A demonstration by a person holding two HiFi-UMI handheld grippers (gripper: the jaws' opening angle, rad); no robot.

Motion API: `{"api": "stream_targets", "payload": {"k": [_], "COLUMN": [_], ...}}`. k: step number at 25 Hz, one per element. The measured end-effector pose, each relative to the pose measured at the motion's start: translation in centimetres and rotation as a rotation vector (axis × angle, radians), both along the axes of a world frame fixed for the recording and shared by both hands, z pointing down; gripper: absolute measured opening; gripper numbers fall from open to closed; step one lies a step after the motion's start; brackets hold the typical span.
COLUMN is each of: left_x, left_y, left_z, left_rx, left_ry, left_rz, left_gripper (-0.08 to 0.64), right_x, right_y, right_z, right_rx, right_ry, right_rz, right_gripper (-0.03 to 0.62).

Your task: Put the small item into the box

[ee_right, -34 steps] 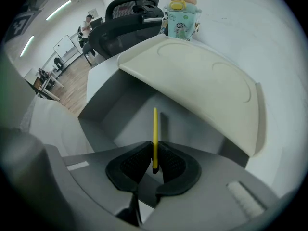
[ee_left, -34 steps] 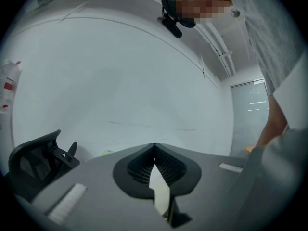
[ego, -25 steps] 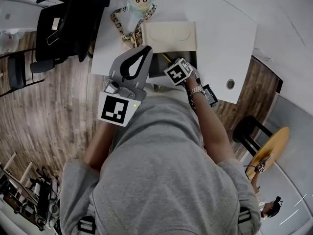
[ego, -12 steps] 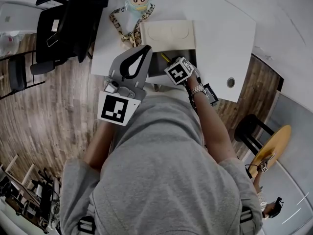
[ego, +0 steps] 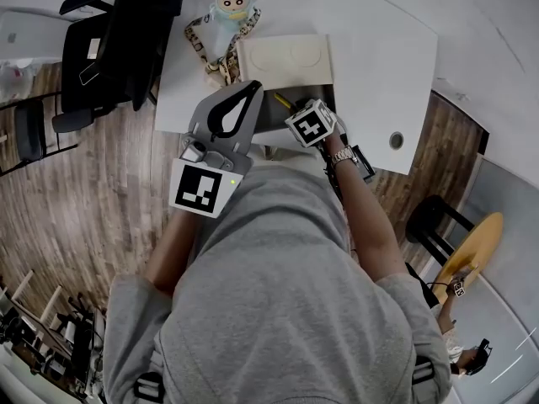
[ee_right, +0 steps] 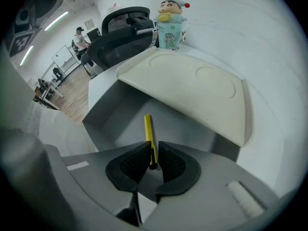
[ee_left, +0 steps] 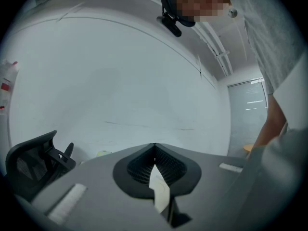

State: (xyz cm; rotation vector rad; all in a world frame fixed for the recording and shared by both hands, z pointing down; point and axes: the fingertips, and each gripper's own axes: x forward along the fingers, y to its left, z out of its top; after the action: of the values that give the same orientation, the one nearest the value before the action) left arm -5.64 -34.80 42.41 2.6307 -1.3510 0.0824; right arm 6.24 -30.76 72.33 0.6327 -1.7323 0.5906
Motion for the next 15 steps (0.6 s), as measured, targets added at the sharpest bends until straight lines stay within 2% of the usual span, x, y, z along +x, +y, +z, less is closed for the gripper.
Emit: {"api": "stream_targets", "payload": {"k": [4, 6, 15], "left_x": [0.0, 0.0, 0.5], "left_y": [0.1, 0.2, 1.1], "left_z": [0.1, 0.1, 0.1], "left_rx": [0.004, 0.007, 0.01], "left_ry": [-0.001, -0.002, -0.007], "left_rz": [-0.002, -0.001, 0.01], "left_gripper": [0.003, 0.003, 0.003], "right_x": [0.5, 0.4, 0.1], "right_y": [0.2, 0.2, 0.6], "right_z": [0.0, -0.3, -1.4], "right_rx": [0.013, 0.019, 0.038], "right_ry": [0.002, -0.012, -0.075], "right_rz": [0.002, 0.008, 0.044], "right_gripper": [0.051, 0.02, 0.017]}}
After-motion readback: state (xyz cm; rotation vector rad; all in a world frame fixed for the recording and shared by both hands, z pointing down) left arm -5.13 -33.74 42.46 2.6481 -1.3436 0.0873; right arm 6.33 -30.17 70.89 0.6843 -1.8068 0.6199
